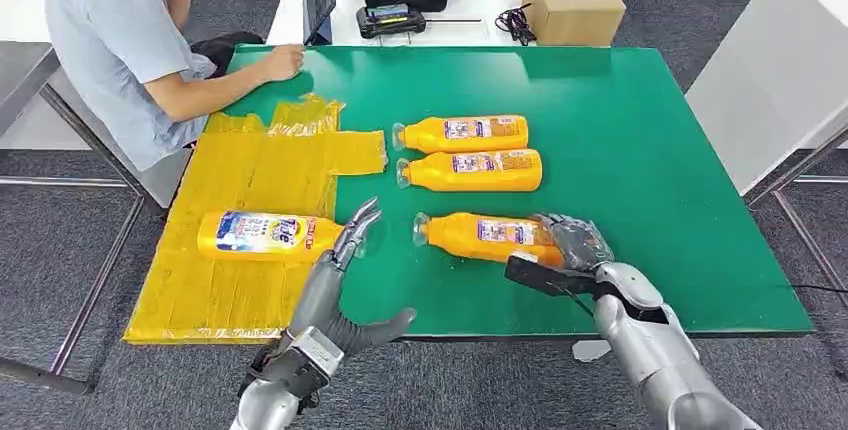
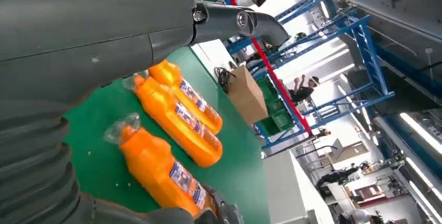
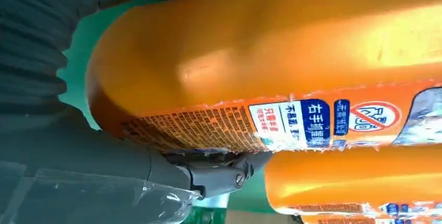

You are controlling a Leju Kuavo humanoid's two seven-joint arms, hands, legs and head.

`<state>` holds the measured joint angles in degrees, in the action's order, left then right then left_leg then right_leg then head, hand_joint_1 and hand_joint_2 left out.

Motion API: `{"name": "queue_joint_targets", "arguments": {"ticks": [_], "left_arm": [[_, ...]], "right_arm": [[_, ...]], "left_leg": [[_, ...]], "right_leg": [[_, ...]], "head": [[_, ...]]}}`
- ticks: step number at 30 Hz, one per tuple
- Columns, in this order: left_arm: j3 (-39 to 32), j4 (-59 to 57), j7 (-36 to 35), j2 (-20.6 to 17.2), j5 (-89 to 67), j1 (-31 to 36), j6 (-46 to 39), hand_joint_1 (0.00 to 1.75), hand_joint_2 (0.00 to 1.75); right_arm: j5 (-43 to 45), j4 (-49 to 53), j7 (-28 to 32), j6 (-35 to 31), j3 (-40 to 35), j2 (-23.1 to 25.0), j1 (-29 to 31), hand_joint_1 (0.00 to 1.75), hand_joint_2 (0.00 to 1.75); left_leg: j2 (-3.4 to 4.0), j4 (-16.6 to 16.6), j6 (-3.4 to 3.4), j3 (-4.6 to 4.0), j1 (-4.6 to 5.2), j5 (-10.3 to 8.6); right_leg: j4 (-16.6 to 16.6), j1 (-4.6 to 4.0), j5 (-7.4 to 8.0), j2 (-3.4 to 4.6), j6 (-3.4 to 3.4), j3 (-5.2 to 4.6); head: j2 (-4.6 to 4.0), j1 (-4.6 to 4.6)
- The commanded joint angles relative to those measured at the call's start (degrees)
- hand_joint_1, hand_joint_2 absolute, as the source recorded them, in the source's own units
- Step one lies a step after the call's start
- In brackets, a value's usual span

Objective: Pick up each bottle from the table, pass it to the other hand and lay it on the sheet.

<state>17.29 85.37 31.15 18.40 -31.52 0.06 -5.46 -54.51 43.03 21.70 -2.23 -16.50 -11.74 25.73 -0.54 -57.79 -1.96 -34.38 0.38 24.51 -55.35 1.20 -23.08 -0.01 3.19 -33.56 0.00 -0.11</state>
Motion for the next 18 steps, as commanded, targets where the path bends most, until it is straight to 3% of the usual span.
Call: {"name": "queue_joint_targets", "arguments": {"ticks": [1,7,18], "left_arm": [[1.35,-4.51,0.17,0.17,0.58,2.78,-0.08,0.0,1.75],[0.1,-4.6,0.39,0.87,3.8,2.64,-0.57,0.0,1.75],[-7.33,-10.81,-3.53,1.6,30.19,2.73,6.22,0.0,1.75]], "right_arm": [[3.87,-9.67,1.79,1.88,-2.51,-1.58,2.26,1.75,1.75],[16.78,-4.34,8.77,6.51,3.13,-1.11,-1.97,1.75,1.75],[25.19,17.07,9.17,9.95,7.03,4.69,-9.97,1.75,1.75]], "left_leg": [[-0.12,0.04,0.11,0.21,-0.07,0.02],[-0.2,0.05,0.1,0.26,-0.08,0.02],[0.09,0.05,0.09,0.15,-0.07,0.03]], "right_leg": [[0.08,-0.08,-0.05,-0.16,-0.13,0.26],[0.11,-0.09,-0.07,-0.23,-0.13,0.33],[0.02,-0.07,-0.02,0.04,-0.09,0.13]], "head": [[0.0,-0.02],[0.0,-0.02],[0.0,-0.02]]}}
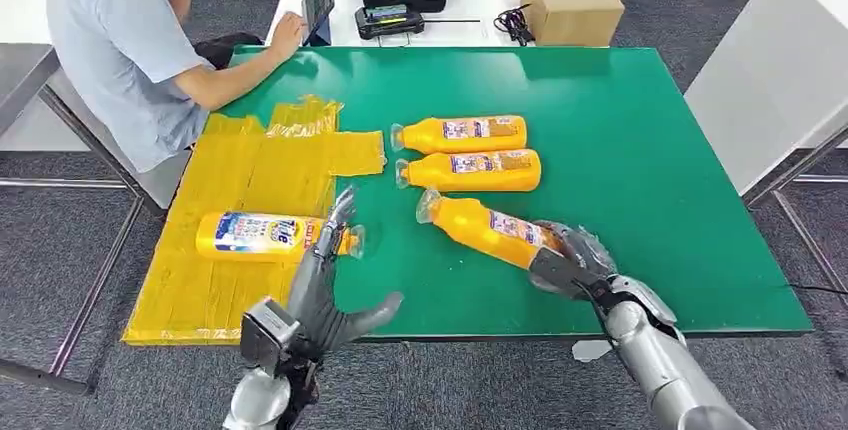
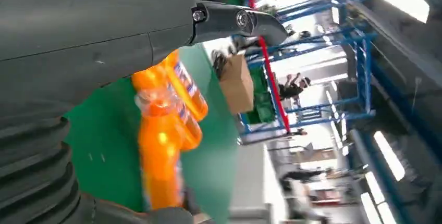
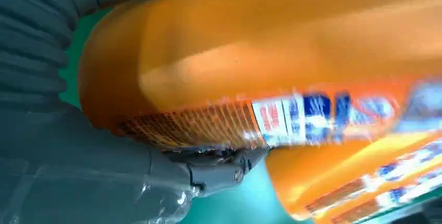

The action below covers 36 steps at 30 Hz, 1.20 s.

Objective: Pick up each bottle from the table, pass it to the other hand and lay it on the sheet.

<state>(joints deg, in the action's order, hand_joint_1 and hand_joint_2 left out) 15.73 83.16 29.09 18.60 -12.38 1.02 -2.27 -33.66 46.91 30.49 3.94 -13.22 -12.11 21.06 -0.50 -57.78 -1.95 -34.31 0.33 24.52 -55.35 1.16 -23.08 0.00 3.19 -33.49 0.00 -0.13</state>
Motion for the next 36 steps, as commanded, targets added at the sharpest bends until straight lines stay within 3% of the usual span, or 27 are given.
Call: {"name": "queue_joint_targets", "arguments": {"ticks": [1,11,17,29,36], "left_arm": [[-6.0,-9.25,-1.84,1.4,12.61,1.75,3.51,0.0,1.75],[-4.91,-15.02,-3.75,1.4,19.26,2.58,8.62,0.0,1.75],[-4.98,-16.01,-3.92,1.4,20.09,3.35,9.15,0.0,1.75],[-3.11,-17.22,-1.05,1.4,24.19,7.14,14.7,0.0,1.75],[-2.83,-19.46,-2.45,1.4,26.77,8.27,16.34,0.0,1.75]], "right_arm": [[4.45,14.62,0.39,3.9,3.54,5.54,-5.62,1.75,1.75],[7.1,20.58,1.56,5.81,1.07,10.24,-6.7,1.75,1.75],[8.1,20.35,1.72,6.88,0.21,10.45,-6.4,1.75,1.75],[8.8,6.27,3.61,8.44,-8.31,14.54,-0.93,1.75,1.75],[8.95,4.05,4.12,8.67,-10.8,15.81,0.3,1.75,1.75]], "left_leg": [[0.12,0.06,0.13,0.16,-0.05,0.05],[0.08,0.04,0.09,-0.02,-0.01,0.05],[0.02,0.03,0.09,-0.05,-0.01,0.03],[0.09,0.0,0.1,-0.08,-0.05,0.04],[0.01,0.03,0.08,-0.12,-0.02,0.0]], "right_leg": [[0.05,-0.06,-0.03,0.08,-0.16,0.13],[0.01,-0.01,-0.02,0.09,-0.11,-0.02],[0.0,-0.01,-0.04,0.01,-0.12,-0.08],[-0.01,-0.05,-0.02,0.09,-0.12,-0.09],[-0.01,-0.01,-0.02,0.02,-0.08,-0.14]], "head": [[0.0,0.0],[0.0,0.02],[0.0,0.0],[0.0,0.0],[0.0,0.0]]}}
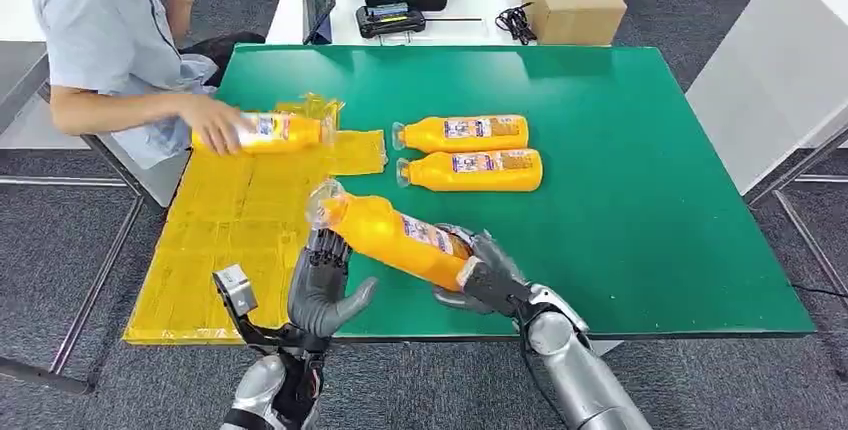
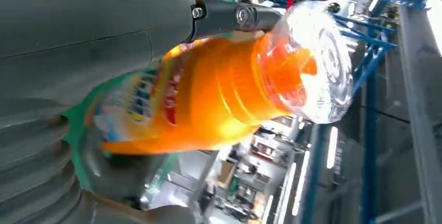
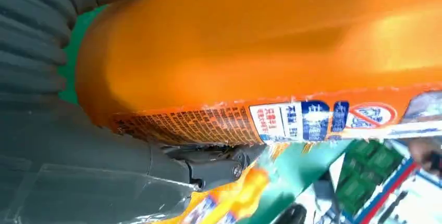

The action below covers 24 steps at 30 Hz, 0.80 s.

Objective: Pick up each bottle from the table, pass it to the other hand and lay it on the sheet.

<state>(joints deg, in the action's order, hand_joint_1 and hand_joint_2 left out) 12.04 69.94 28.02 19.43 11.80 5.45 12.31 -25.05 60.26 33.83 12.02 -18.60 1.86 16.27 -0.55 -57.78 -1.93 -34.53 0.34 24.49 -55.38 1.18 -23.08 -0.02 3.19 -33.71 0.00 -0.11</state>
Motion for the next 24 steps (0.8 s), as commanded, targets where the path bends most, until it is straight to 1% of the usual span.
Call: {"name": "queue_joint_targets", "arguments": {"ticks": [1,3,4,6,11,19,20,21,22,24], "left_arm": [[1.0,-7.38,-1.36,0.57,2.64,4.48,1.43,0.0,1.75],[1.66,-9.45,-1.46,0.57,3.6,5.44,1.63,0.0,1.75],[2.0,-10.1,-1.45,0.57,3.58,5.62,1.3,0.0,1.75],[2.38,-12.34,-1.31,0.57,3.34,6.45,0.14,0.0,1.75],[1.98,-14.57,-0.52,0.57,2.1,7.55,-1.28,0.0,1.75],[0.53,-15.96,0.08,0.57,2.58,8.35,-1.4,0.0,1.75],[0.52,-14.81,0.34,0.57,2.58,7.9,-1.21,0.07,1.75],[0.43,-13.37,1.33,0.57,2.42,7.41,-0.84,1.75,1.75],[0.37,-12.82,1.28,0.57,2.43,7.22,-0.96,1.75,1.75],[0.09,-10.69,1.82,0.57,1.92,6.57,-1.02,1.75,1.75]], "right_arm": [[0.17,-10.06,0.79,0.56,-6.3,2.56,5.37,1.75,1.75],[0.61,-11.62,1.07,0.33,-7.54,3.7,6.03,1.75,1.75],[0.99,-11.83,1.3,0.02,-7.87,4.11,6.22,1.75,1.75],[1.89,-11.06,1.62,-0.04,-8.77,4.63,6.57,1.75,1.75],[2.72,-8.73,0.49,0.66,-10.9,5.04,6.7,1.75,1.75],[3.81,-9.92,0.0,0.71,-13.74,5.29,7.53,1.75,1.75],[4.15,-10.91,-0.02,0.37,-13.78,5.3,7.82,1.75,1.75],[4.44,-11.76,-0.11,0.18,-13.68,5.18,7.92,1.75,1.75],[4.49,-12.07,-0.09,0.14,-13.7,5.12,7.95,1.75,1.75],[4.75,-13.4,-0.11,0.19,-13.7,5.03,7.95,1.75,1.75]], "left_leg": [[0.15,-0.02,0.11,0.18,-0.08,0.09],[0.11,0.0,0.06,0.06,-0.03,0.04],[0.19,-0.01,0.11,0.15,-0.08,0.09],[0.09,0.02,0.07,0.05,-0.02,0.02],[0.11,0.0,0.1,0.11,-0.04,0.06],[0.14,-0.02,0.12,0.14,-0.06,0.08],[0.1,-0.01,0.09,0.07,-0.04,0.05],[0.1,-0.01,0.08,0.04,-0.04,0.04],[0.14,-0.04,0.13,0.13,-0.07,0.09],[0.08,0.01,0.07,0.02,-0.02,0.02]], "right_leg": [[0.02,-0.09,-0.04,0.11,-0.14,0.16],[0.02,-0.03,0.0,0.09,-0.08,0.08],[0.03,-0.08,-0.02,0.15,-0.14,0.16],[0.02,-0.03,0.0,0.06,-0.08,0.06],[0.0,-0.05,-0.04,0.07,-0.12,0.09],[-0.01,-0.07,-0.05,0.09,-0.14,0.14],[-0.01,-0.04,-0.03,0.07,-0.11,0.08],[0.0,-0.04,-0.02,0.07,-0.09,0.05],[-0.02,-0.08,-0.06,0.1,-0.15,0.13],[0.0,-0.03,-0.02,0.05,-0.08,0.02]], "head": [[0.0,-0.02],[0.0,0.0],[0.0,0.0],[0.0,0.0],[0.0,-0.02],[0.0,0.0],[0.0,0.0],[0.0,0.0],[0.0,0.0],[0.0,0.0]]}}
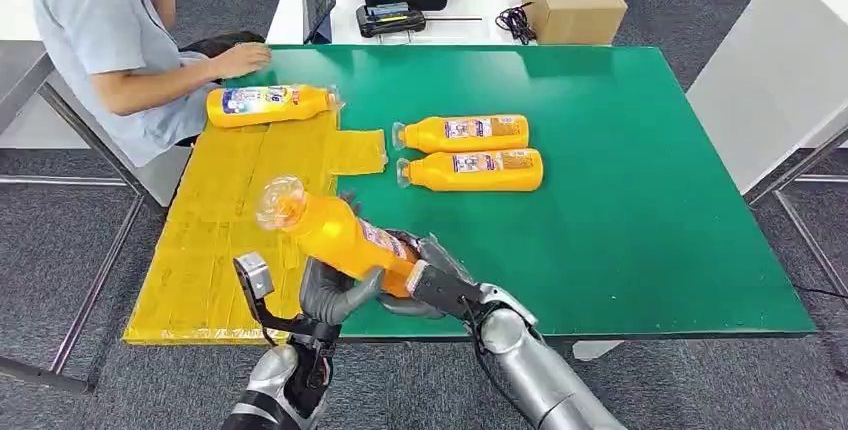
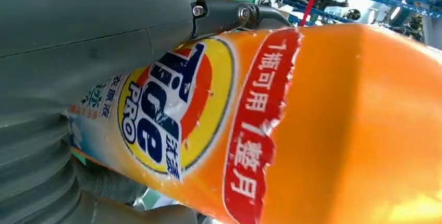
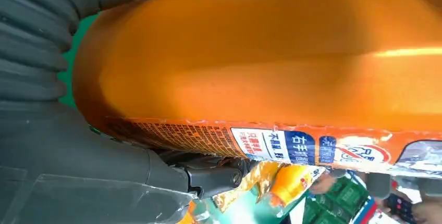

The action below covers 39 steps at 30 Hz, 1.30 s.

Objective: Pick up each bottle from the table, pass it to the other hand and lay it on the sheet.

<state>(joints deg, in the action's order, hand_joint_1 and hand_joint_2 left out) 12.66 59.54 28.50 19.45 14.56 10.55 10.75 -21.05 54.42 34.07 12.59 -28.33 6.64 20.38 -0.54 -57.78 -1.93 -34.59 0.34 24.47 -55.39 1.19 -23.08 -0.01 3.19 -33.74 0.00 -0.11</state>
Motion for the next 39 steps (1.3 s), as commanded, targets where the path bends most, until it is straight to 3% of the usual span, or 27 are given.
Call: {"name": "queue_joint_targets", "arguments": {"ticks": [1,5,6,7,8,10,11,17,23,24,27,29,33,39], "left_arm": [[-0.55,-0.05,1.34,0.55,-0.85,1.47,0.52,1.75,1.75],[-0.57,0.49,2.04,0.55,-1.6,1.24,0.6,1.75,1.75],[-0.91,1.42,3.06,0.55,-3.04,1.0,-0.12,1.75,1.75],[-1.32,2.31,3.32,0.55,-3.51,0.73,-0.49,1.75,1.75],[-1.71,3.44,3.29,0.55,-3.58,0.31,-0.8,1.75,1.75],[-2.21,4.53,3.25,0.55,-4.12,-0.14,-0.95,1.75,1.75],[-2.38,5.16,3.25,0.55,-4.8,-0.43,-1.17,1.75,1.75],[-4.35,12.04,4.09,0.19,-21.7,-3.22,-11.51,1.75,1.75],[-4.59,18.95,3.23,-0.3,-36.16,-5.88,-16.69,1.75,1.75],[-3.99,21.45,1.52,-1.24,-48.01,-6.5,-22.2,1.75,1.75],[-4.8,24.47,-5.83,-2.81,-68.45,-6.22,-28.23,1.75,1.75],[-6.04,24.21,-7.23,-2.61,-72.4,-5.36,-28.82,1.75,1.75],[-6.09,16.09,-15.07,-6.26,-88.88,-0.74,-31.27,1.75,1.75],[-7.58,-1.24,-20.49,-9.29,-94.5,7.34,-29.63,1.75,1.75]], "right_arm": [[0.79,-7.72,-0.29,-0.33,-3.95,0.17,3.85,1.75,1.75],[0.75,-8.12,-0.38,-0.4,-4.0,0.2,3.95,1.75,1.75],[0.74,-8.82,-0.53,-0.7,-3.94,0.1,3.95,1.61,1.75],[0.61,-9.39,-0.35,-1.16,-3.93,-0.12,3.91,1.34,1.75],[0.75,-10.32,-0.38,-1.72,-3.35,-0.19,3.78,0.38,1.75],[0.75,-10.93,-0.2,-1.99,-3.1,-0.57,3.58,0.38,1.75],[0.67,-11.26,-0.2,-2.43,-2.74,-0.55,3.46,0.0,1.75],[-2.3,-11.27,-2.78,-7.46,1.14,-1.64,-0.58,0.0,1.75],[-7.98,-6.88,-4.31,-12.15,4.83,-3.31,-4.56,0.0,1.75],[-11.9,-4.51,-5.59,-16.71,7.14,-3.91,-5.63,0.0,1.75],[-15.15,3.42,-5.82,-16.75,13.66,-4.12,-7.34,0.0,1.75],[-16.46,6.92,-6.26,-14.98,15.71,-3.76,-7.89,0.0,1.75],[-16.15,9.04,-4.13,-13.38,17.46,-2.09,-7.18,0.0,1.75],[-14.85,4.49,-1.55,-12.42,16.25,-1.18,-5.08,0.0,1.75]], "left_leg": [[0.12,-0.05,0.12,0.18,-0.08,0.12],[0.07,-0.03,0.1,0.12,-0.07,0.07],[0.06,0.0,0.06,0.07,-0.03,0.04],[0.1,-0.04,0.11,0.17,-0.09,0.1],[0.05,-0.02,0.09,0.14,-0.07,0.07],[0.05,-0.02,0.11,0.18,-0.09,0.1],[0.06,0.01,0.09,0.19,-0.08,0.08],[0.0,0.03,0.08,0.19,-0.06,0.07],[-0.01,0.01,0.13,0.26,-0.1,0.15],[-0.04,-0.02,0.13,0.24,-0.1,0.16],[-0.03,-0.08,0.12,0.13,-0.08,0.16],[-0.01,-0.07,0.12,0.05,-0.05,0.12],[0.07,-0.01,0.13,0.04,-0.02,0.05],[0.03,0.12,0.16,0.26,-0.07,-0.02]], "right_leg": [[-0.03,-0.09,-0.08,0.08,-0.16,0.17],[0.0,-0.08,-0.05,0.03,-0.12,0.11],[0.01,-0.04,-0.02,0.03,-0.07,0.05],[0.0,-0.1,-0.06,0.06,-0.14,0.15],[0.01,-0.08,-0.05,0.01,-0.11,0.13],[0.04,-0.11,-0.07,0.01,-0.13,0.19],[0.05,-0.09,-0.06,0.02,-0.12,0.19],[0.06,-0.06,-0.07,-0.04,-0.1,0.19],[0.06,-0.12,-0.13,-0.05,-0.16,0.27],[0.04,-0.12,-0.16,-0.09,-0.16,0.27],[-0.05,-0.1,-0.16,-0.08,-0.15,0.13],[-0.06,-0.06,-0.11,-0.04,-0.15,0.04],[-0.05,-0.04,-0.06,-0.02,-0.16,0.0],[0.08,-0.09,-0.01,-0.03,-0.2,0.21]], "head": [[0.0,0.0],[0.0,0.0],[0.0,0.0],[0.0,0.0],[0.0,0.0],[0.0,0.0],[0.0,-0.02],[0.0,0.0],[0.0,0.0],[0.0,0.0],[0.0,0.0],[0.0,0.02],[0.0,0.0],[0.0,0.0]]}}
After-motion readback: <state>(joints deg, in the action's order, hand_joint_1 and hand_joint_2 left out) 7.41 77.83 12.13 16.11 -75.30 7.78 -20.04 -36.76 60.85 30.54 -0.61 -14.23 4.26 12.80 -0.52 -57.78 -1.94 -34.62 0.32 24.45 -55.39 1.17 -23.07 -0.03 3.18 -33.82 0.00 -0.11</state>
